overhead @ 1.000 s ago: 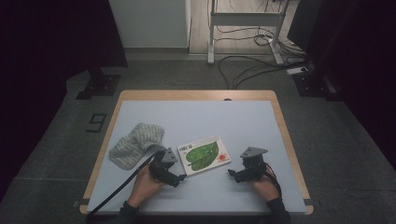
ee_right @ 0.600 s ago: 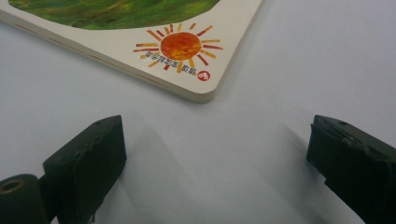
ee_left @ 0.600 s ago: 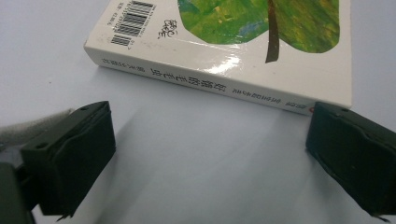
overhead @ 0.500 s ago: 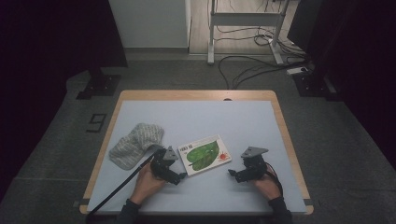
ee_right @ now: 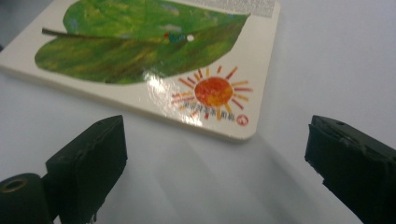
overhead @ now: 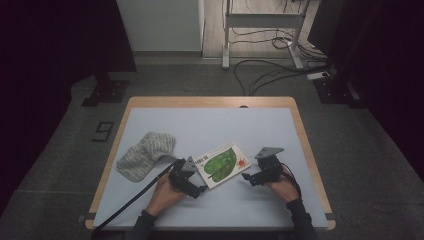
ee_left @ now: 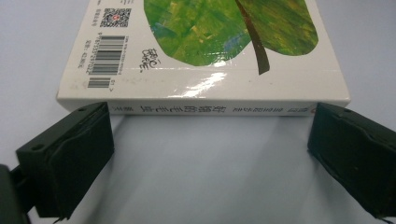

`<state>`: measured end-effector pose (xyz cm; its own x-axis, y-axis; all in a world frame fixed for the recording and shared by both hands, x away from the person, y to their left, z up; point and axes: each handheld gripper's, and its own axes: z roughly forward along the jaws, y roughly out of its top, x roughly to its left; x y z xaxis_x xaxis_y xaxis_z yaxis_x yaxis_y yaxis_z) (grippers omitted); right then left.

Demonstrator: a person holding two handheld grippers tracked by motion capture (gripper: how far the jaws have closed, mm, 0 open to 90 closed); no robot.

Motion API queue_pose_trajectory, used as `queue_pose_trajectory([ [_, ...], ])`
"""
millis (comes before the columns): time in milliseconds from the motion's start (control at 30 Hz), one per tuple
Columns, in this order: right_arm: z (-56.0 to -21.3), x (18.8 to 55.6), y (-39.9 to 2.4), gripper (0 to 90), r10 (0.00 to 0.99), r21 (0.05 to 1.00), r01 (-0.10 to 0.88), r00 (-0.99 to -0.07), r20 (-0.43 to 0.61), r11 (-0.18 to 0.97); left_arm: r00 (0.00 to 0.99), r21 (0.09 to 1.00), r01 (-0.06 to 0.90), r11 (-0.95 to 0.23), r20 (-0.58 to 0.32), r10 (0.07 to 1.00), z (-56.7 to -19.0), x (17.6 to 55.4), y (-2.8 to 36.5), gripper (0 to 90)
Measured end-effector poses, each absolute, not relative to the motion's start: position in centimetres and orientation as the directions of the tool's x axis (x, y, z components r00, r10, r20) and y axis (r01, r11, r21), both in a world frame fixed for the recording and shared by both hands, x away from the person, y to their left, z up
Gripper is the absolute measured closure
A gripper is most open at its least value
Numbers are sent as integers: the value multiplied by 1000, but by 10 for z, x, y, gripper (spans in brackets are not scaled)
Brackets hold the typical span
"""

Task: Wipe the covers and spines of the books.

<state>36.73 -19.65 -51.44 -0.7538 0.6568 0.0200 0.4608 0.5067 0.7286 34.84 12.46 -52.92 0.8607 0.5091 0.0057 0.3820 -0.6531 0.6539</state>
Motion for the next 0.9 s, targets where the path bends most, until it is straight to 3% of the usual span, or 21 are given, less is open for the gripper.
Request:
queue_pose_trajectory([
  [900, -524, 439, -145, 7, 633, 677, 530, -765, 122, 510, 860, 656, 384, -650, 3, 511, -530, 348, 125, 0],
])
